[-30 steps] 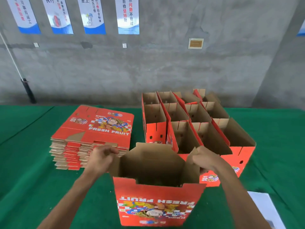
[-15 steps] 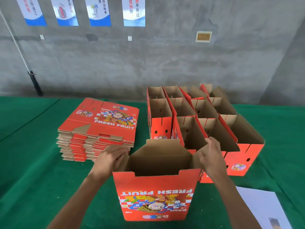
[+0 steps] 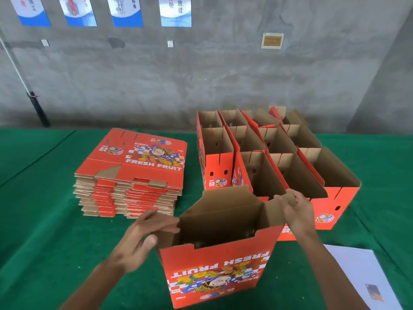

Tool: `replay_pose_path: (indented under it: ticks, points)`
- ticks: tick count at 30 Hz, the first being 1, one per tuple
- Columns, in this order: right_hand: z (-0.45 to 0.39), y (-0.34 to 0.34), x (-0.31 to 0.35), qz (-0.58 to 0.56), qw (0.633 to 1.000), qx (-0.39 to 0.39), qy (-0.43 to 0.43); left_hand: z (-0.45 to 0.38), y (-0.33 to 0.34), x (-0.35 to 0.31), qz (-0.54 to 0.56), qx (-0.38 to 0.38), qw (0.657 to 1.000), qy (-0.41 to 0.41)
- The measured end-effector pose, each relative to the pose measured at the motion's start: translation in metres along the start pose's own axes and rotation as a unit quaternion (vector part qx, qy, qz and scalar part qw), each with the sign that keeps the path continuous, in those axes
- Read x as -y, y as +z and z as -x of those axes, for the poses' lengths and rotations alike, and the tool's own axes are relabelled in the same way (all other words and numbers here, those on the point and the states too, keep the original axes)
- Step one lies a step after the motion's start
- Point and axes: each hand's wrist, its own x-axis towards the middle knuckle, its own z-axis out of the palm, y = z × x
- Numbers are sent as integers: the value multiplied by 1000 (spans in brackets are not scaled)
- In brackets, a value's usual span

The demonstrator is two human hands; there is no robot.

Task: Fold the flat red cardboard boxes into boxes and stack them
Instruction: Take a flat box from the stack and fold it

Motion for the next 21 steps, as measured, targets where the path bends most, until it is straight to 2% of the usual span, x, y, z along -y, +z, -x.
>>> replay_pose_path:
  ticks: [2,4,8,12,16,21]
  points:
    - [-2,3,2,1,1000,0,2,0,-3,-2,-9,7,1000,2]
    - [-3,3,2,-2,1000,3,-3,-2,-5,-2,-71,35,997,-2]
    - [-1,0,0,-32,998,38,-27,-11,0,-6,-149,42,984,-84]
    - [1,-2,4,-57,994,86,-46,-32,15,-18,-312,71,939,-123]
    - [8,-6,6,-67,987,115,-92,-50,35,-31,-430,117,893,-62]
    - [25,7,-9,-53,982,121,-135,-64,49,-30,-436,133,885,-89]
